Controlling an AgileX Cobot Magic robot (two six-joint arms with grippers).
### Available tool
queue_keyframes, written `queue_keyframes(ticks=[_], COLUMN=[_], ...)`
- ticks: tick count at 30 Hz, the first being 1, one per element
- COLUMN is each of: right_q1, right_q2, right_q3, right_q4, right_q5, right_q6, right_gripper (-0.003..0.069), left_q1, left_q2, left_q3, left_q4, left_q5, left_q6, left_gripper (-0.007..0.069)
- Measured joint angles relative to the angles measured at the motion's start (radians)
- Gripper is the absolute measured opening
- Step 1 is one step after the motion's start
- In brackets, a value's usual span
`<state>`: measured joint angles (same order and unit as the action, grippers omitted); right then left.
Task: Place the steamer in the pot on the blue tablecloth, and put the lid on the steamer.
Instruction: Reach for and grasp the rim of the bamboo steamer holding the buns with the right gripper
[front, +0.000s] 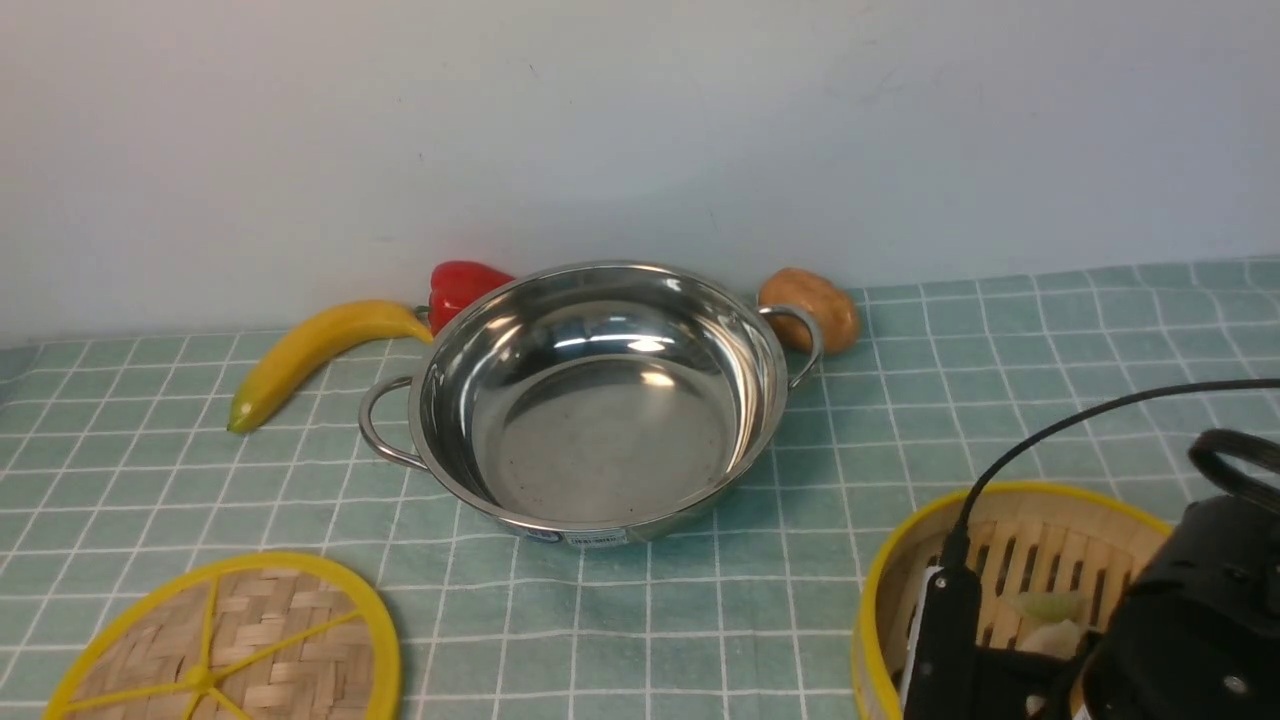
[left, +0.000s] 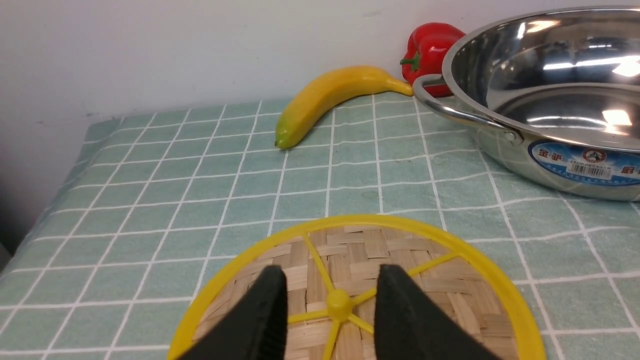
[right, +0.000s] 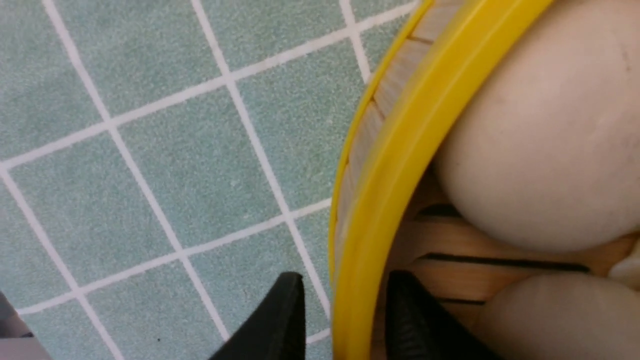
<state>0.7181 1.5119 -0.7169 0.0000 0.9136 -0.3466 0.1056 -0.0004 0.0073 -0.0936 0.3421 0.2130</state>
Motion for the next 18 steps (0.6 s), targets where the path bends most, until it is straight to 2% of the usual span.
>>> queue_keyframes(ticks=[3,8,18], right_q1=[0.0,0.0,-0.001], right_q2=[0.023,0.049,0.045], right_q3=[0.0,-0.006,-0.006], right_q4=[0.0,0.014,0.046], right_q5=[0.0,-0.012,-0.034], right_q6=[0.032,0.021,0.08], right_gripper=[0.0177,0.0055,0.0054], left_q1=[0.0,0.0,0.0], left_q2=[0.0,0.0,0.0], left_q3=[0.0,0.0,0.0], left_q4=[0.0,0.0,0.0], left_q5=[0.0,0.0,0.0], left_q6=[0.0,0.0,0.0], left_gripper=[0.0243,0.0243,0.0243])
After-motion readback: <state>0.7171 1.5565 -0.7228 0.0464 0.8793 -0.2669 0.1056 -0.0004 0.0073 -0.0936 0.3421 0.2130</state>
